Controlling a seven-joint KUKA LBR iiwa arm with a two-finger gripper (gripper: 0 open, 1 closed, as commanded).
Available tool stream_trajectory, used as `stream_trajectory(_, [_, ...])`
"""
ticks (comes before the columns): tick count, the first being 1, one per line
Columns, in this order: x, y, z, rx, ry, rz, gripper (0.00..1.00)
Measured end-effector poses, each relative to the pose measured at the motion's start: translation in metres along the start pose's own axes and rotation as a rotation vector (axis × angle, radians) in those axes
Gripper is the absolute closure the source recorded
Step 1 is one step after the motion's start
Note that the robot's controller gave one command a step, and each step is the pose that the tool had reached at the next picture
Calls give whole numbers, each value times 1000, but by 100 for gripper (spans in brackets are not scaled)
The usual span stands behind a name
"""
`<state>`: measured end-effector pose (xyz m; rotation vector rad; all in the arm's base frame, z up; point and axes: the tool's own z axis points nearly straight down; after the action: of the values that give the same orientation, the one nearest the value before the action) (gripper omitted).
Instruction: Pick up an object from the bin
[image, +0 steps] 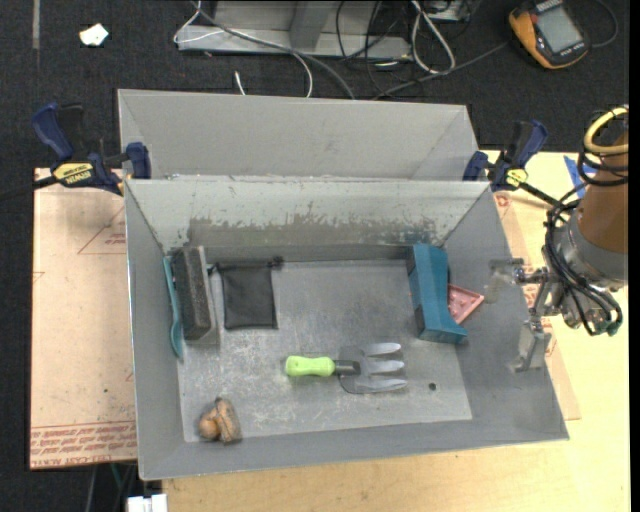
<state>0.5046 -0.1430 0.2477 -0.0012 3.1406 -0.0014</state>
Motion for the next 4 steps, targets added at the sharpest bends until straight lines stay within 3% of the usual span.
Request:
stream_trajectory(1, [0, 0, 0, 0, 0, 0, 0])
stream_trajectory(2, [4, 9, 17, 6, -13, -7, 0])
stream_trajectory(3, [17, 24, 53, -1, -2, 27, 0])
stream_trajectory(4, [0, 64, 84, 2, -8, -173, 0])
